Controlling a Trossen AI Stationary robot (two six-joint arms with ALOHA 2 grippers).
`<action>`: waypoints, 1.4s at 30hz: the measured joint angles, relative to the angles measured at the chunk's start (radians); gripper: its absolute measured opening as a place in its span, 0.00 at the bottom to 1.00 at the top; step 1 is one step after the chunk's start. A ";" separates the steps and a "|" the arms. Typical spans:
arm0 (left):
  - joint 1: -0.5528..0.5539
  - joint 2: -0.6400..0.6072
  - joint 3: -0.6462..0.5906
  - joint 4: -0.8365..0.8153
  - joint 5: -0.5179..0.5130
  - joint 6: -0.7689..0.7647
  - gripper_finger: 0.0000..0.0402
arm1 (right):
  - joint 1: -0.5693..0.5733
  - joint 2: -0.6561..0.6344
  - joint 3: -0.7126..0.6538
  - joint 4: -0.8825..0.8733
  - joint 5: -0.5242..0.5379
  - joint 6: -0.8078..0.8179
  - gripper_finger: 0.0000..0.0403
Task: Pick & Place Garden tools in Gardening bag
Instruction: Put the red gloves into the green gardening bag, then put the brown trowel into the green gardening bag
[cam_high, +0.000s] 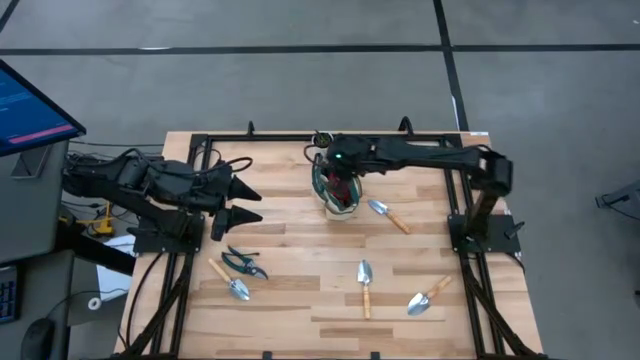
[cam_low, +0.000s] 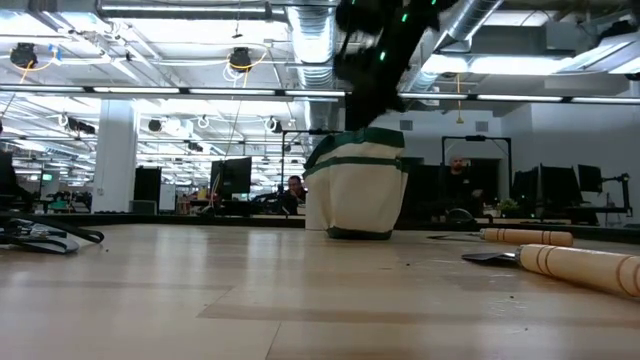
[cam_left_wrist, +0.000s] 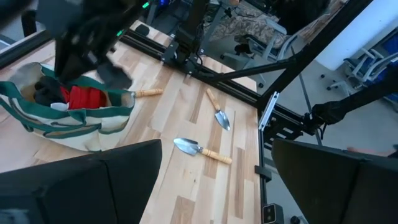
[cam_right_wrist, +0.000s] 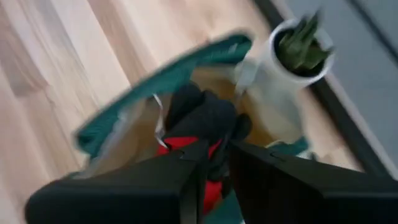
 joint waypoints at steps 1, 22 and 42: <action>0.000 0.000 0.000 0.000 0.000 0.000 0.74 | -0.008 0.020 0.000 0.004 -0.025 -0.006 0.14; -0.003 0.006 -0.055 -0.172 0.026 -0.064 0.74 | 0.052 -0.256 0.002 -0.119 -0.081 0.052 0.14; -0.359 0.143 -0.424 -0.137 0.250 -0.297 0.74 | 0.318 -0.438 0.000 -0.396 0.088 0.226 0.29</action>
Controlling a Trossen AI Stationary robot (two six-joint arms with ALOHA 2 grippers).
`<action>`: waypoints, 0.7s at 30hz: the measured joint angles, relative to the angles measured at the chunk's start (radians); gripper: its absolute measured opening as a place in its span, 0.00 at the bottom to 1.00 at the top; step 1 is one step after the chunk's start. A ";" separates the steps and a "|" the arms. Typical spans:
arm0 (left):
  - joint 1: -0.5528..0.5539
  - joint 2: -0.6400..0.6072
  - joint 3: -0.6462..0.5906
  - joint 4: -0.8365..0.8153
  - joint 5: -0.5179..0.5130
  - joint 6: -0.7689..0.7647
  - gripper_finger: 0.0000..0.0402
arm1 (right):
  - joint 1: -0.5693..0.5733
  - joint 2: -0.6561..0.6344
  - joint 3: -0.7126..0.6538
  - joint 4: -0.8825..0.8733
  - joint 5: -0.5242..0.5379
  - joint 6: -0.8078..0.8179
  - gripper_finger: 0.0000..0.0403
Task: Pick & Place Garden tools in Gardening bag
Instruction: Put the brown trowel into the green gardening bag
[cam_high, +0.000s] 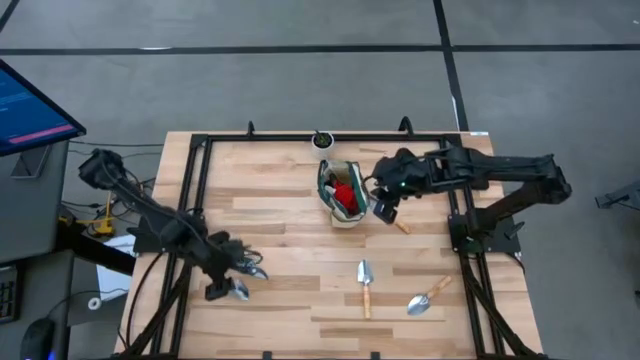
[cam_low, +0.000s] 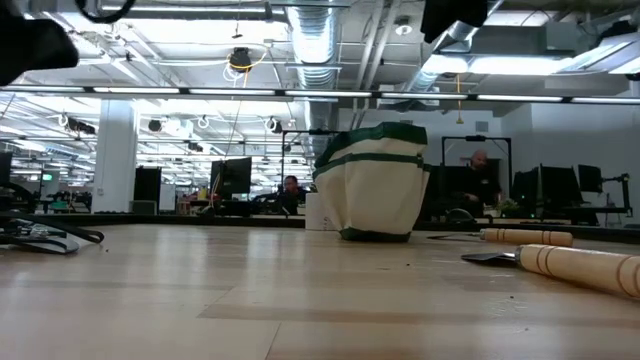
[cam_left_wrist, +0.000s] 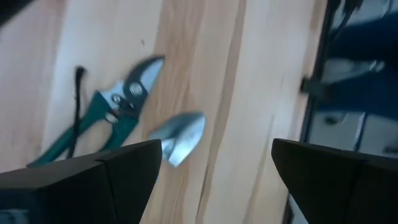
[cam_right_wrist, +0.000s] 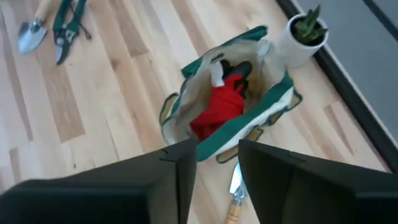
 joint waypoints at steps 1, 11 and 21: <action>-0.016 0.021 0.000 -0.001 0.000 0.000 0.74 | 0.011 0.000 0.000 -0.003 0.000 0.002 0.29; -0.132 0.134 0.000 0.001 -0.001 0.001 0.74 | 0.149 -0.102 0.000 0.001 0.060 0.112 0.32; -0.168 0.118 -0.009 -0.005 -0.011 0.004 0.74 | 0.297 -0.219 -0.041 -0.022 0.199 0.270 0.32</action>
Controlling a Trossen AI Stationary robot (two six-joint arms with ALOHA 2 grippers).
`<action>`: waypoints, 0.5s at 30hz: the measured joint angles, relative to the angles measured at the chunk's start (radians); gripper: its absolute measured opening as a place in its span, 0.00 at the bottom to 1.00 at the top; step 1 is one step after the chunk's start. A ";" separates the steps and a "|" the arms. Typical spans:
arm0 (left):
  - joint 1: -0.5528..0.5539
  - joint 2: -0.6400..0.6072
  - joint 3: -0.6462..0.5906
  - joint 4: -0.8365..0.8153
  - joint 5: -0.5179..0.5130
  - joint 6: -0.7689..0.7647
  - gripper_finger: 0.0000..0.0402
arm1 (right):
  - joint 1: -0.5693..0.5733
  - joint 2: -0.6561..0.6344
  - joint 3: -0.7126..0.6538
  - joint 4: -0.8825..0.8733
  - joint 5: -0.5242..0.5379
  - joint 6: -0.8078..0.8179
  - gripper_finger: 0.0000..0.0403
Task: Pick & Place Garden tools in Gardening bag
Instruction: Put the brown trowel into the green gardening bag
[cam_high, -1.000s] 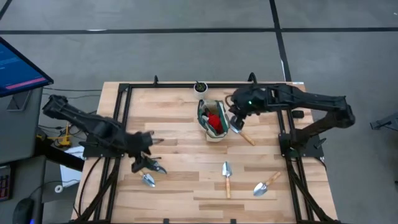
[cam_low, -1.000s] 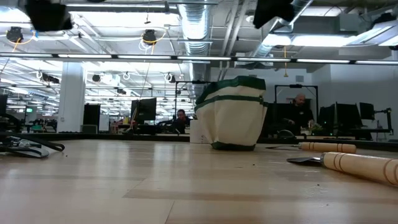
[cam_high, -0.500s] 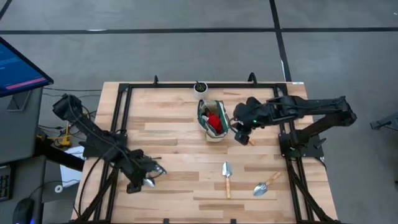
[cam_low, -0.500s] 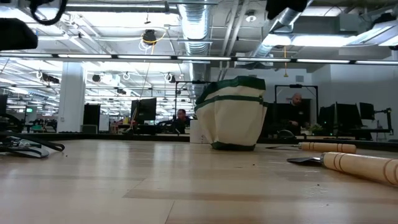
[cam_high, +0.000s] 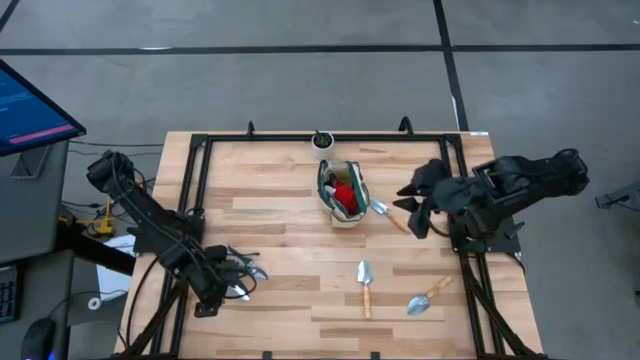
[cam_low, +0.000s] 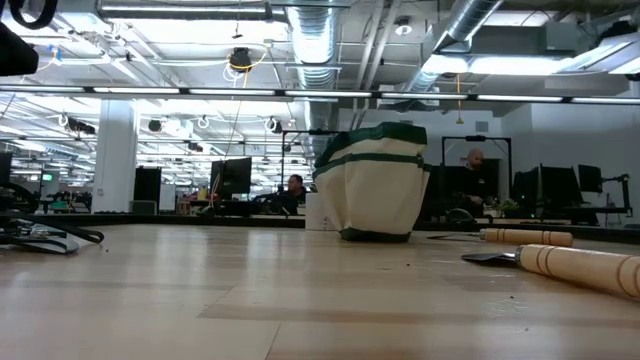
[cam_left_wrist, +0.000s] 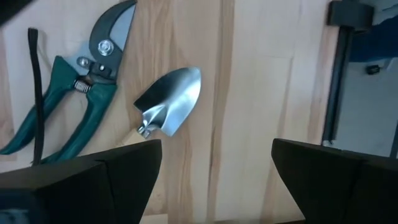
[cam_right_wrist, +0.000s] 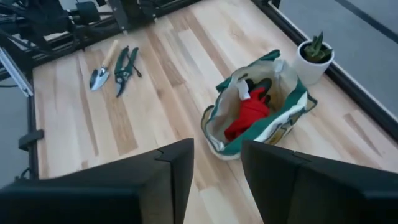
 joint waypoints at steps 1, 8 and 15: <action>0.000 0.001 -0.006 -0.003 -0.002 0.000 0.74 | 0.015 -0.011 -0.016 0.001 0.008 0.020 0.32; 0.000 0.001 -0.039 0.000 -0.022 0.010 0.74 | 0.086 -0.036 -0.128 0.013 0.078 0.128 0.32; 0.000 0.002 -0.042 -0.002 -0.067 0.089 0.74 | 0.092 -0.032 -0.166 0.029 0.078 0.177 0.31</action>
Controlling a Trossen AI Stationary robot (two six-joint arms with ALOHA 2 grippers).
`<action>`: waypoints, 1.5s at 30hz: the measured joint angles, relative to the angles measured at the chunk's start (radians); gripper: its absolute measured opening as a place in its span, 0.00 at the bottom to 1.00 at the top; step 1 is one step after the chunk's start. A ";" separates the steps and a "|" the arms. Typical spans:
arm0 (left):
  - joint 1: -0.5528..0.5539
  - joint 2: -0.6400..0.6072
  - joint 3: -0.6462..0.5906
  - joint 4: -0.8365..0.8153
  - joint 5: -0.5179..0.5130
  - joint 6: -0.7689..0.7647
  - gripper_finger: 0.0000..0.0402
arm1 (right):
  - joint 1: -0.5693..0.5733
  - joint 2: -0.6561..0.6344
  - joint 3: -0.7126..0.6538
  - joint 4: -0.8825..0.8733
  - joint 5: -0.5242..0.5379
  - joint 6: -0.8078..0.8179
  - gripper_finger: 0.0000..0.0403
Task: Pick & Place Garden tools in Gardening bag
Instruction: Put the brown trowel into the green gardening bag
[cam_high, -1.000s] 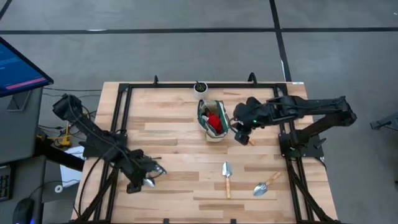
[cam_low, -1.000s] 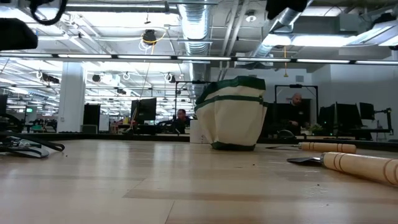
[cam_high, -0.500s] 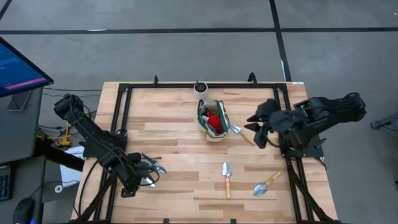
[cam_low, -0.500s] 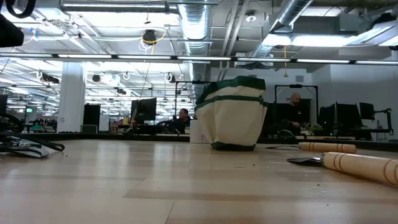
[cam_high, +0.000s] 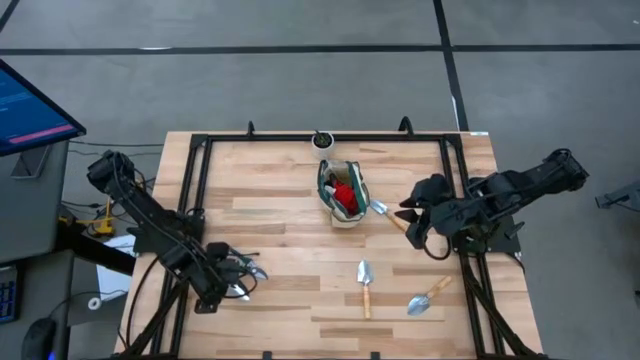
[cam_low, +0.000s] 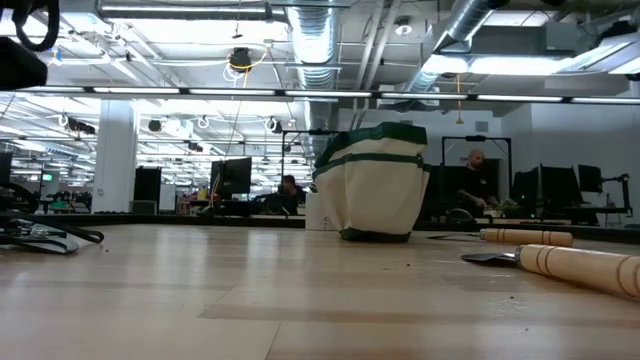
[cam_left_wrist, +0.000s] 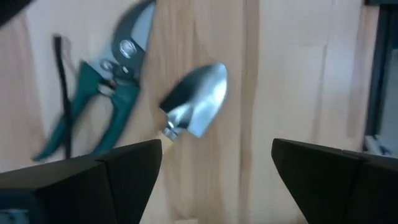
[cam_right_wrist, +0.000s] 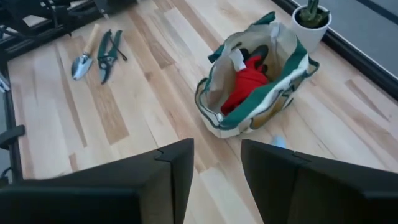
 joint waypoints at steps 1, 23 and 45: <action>0.000 0.002 0.000 -0.001 -0.020 0.021 0.74 | 0.000 0.000 0.000 0.006 0.000 0.000 0.31; 0.000 0.127 -0.136 0.131 0.005 0.040 0.74 | -0.001 -0.003 0.001 0.040 -0.002 -0.027 0.31; 0.001 0.067 -0.305 0.290 0.035 0.074 0.56 | -0.001 -0.003 0.001 0.041 -0.010 -0.022 0.31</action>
